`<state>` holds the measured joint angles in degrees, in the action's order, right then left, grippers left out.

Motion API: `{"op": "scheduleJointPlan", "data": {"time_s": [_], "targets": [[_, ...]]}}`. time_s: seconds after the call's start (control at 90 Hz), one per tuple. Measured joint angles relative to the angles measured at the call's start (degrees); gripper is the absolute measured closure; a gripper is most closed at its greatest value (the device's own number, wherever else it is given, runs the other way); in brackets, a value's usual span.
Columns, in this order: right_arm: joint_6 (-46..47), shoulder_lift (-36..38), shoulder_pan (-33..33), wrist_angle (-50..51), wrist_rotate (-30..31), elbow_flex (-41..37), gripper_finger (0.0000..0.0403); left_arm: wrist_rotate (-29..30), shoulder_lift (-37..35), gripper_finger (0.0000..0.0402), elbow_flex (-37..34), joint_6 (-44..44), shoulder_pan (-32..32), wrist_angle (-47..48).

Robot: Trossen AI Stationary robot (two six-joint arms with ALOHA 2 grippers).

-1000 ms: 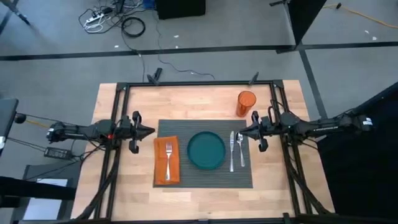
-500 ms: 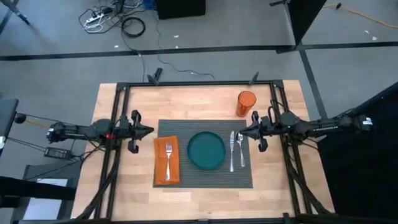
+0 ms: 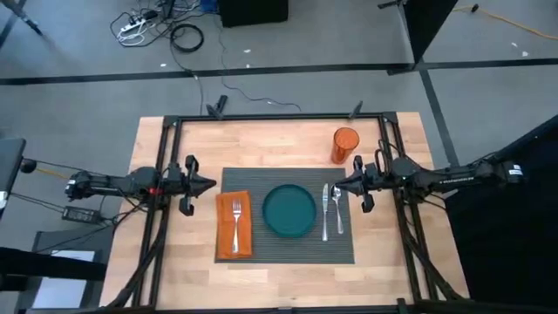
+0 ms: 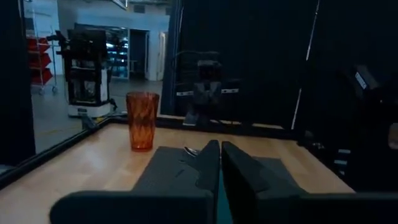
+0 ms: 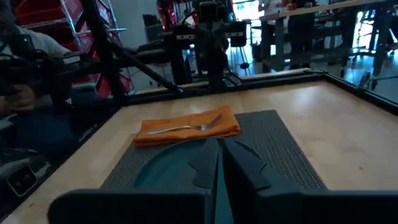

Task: Set table place
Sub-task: Return to Home Position

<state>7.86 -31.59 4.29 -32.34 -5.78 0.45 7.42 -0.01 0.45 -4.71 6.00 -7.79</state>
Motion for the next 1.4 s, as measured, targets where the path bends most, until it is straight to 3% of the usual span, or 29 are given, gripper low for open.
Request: {"op": "scheduleJointPlan", "data": {"time_s": [0.333,1.4], "targets": [[-1.9,0.0,0.0,5.3,2.9,0.0,0.0403,0.0,0.0,0.0402,0.0,1.3,0.0,0.3],[1.0,0.0,0.0,2.4,2.7,0.0,0.0403,1.5,0.0,0.0402,0.0,0.0,0.0,-0.1]]}}
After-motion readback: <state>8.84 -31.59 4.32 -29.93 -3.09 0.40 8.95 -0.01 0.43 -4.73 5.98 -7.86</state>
